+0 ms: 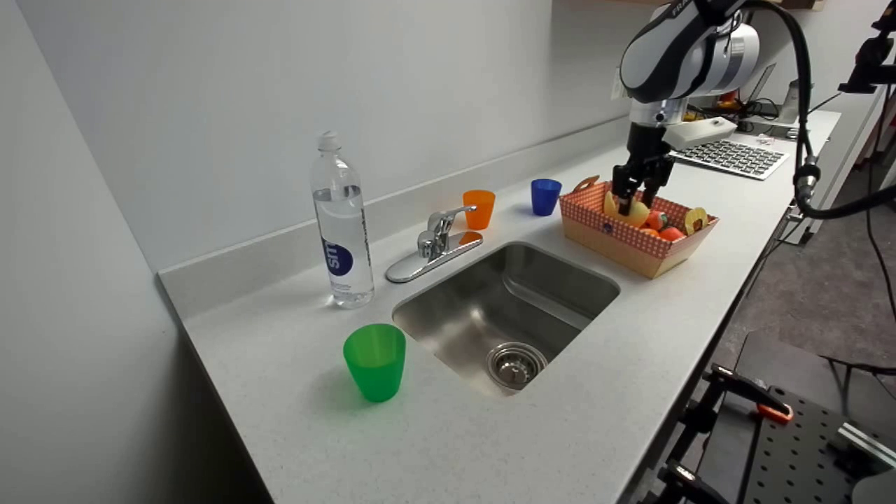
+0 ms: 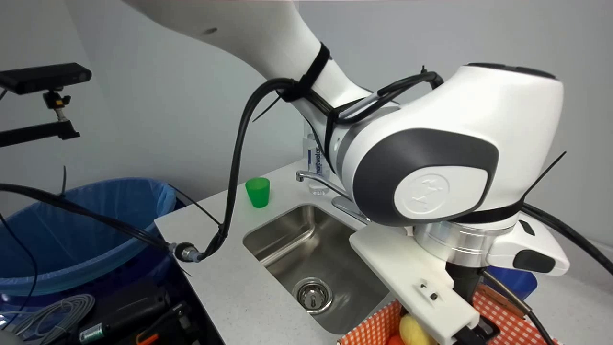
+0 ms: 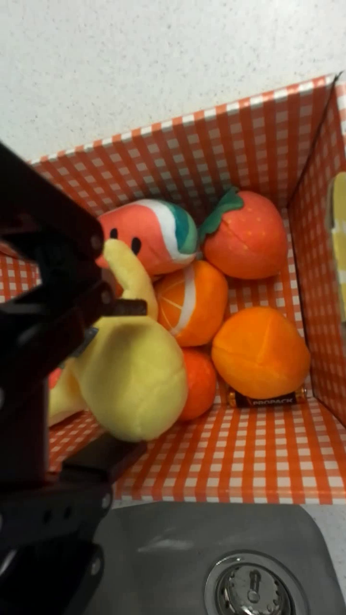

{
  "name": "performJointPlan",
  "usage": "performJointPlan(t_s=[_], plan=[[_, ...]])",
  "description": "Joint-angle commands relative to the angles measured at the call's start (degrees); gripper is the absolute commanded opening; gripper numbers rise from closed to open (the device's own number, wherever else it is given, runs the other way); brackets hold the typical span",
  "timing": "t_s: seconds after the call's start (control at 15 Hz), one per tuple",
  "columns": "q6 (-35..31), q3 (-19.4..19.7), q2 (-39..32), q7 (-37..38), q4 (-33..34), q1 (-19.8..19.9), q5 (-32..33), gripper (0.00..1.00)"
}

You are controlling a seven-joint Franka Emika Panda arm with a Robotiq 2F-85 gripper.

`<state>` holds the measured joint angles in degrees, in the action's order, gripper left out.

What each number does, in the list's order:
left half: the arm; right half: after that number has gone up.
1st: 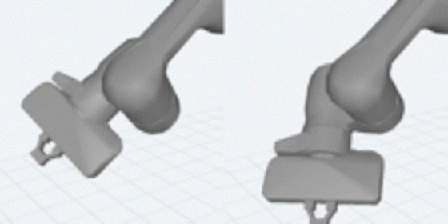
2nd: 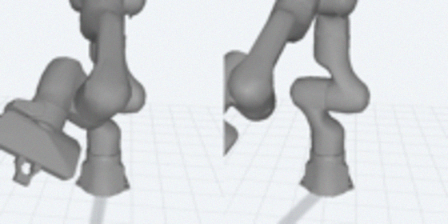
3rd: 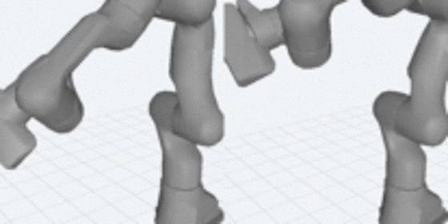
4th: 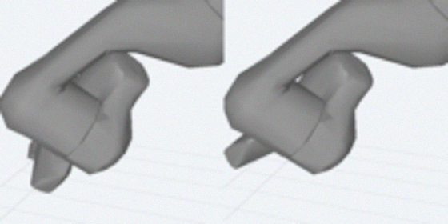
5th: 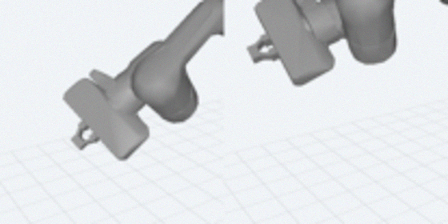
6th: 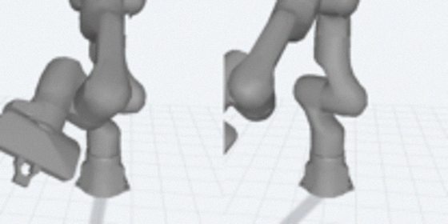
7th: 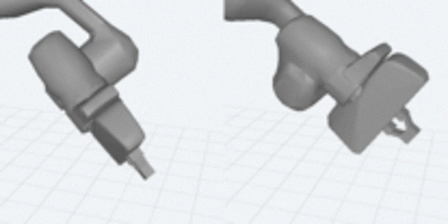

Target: Pick up the banana plush toy and place it on the left

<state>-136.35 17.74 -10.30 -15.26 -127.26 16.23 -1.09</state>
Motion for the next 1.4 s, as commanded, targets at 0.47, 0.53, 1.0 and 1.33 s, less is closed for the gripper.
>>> performJointPlan(t_s=[0.47,0.53,1.0,1.33], plan=[[0.61,-1.73,2.41,-2.66,0.22,1.33,-1.28,0.0],[0.86,-2.17,3.68,-3.53,-0.31,1.19,-1.74,0.02],[1.55,-5.93,14.72,-14.62,-7.33,-1.69,-3.47,0.02],[2.6,-7.25,23.53,-22.4,-15.07,-6.33,-2.36,0.02]])
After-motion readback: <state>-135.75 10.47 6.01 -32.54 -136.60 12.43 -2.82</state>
